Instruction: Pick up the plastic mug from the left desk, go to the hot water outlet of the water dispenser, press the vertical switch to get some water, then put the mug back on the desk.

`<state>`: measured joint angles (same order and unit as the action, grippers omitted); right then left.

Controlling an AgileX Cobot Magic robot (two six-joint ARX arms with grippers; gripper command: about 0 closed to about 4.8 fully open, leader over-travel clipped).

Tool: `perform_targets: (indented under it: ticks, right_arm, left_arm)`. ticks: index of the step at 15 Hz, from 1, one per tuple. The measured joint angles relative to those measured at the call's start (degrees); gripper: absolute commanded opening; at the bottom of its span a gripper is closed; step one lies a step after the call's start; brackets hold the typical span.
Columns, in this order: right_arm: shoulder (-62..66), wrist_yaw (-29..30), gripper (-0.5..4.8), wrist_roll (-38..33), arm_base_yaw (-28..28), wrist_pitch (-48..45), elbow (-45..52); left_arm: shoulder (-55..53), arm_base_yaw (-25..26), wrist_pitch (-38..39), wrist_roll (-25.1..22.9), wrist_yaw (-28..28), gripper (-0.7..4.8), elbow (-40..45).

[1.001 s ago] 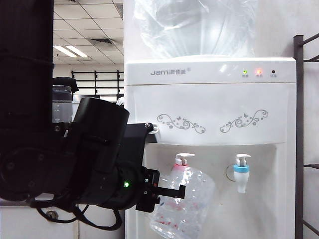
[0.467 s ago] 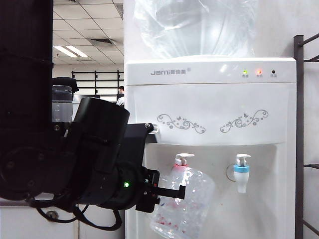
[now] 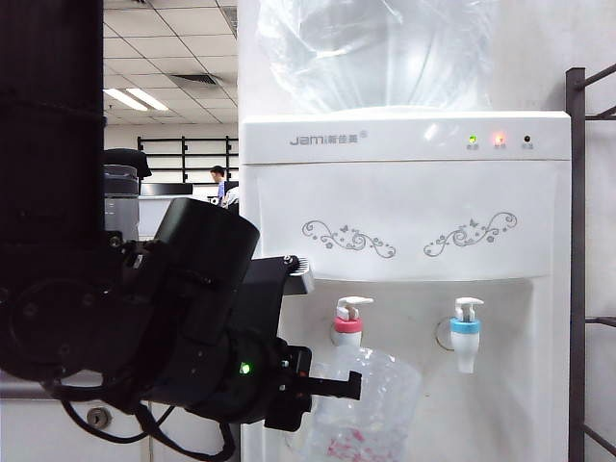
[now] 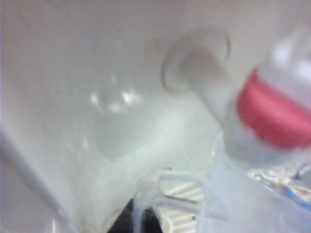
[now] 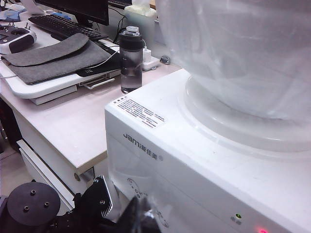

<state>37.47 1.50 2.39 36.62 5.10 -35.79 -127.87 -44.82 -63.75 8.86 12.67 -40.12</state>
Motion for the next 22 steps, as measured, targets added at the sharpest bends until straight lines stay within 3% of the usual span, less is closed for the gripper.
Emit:
perform_targets:
  ticks: [16, 22]
  right_arm:
    - [0.0, 0.0, -0.05, 0.0, 0.0, 0.0, 0.0]
    - [0.0, 0.0, -0.05, 0.0, 0.0, 0.0, 0.0]
  left_arm:
    - [0.0, -0.2, 3.7, 1.7, -3.7, -0.05, 0.5]
    - [0.0, -0.1, -1.0, 1.9, -4.2, -0.05, 2.8]
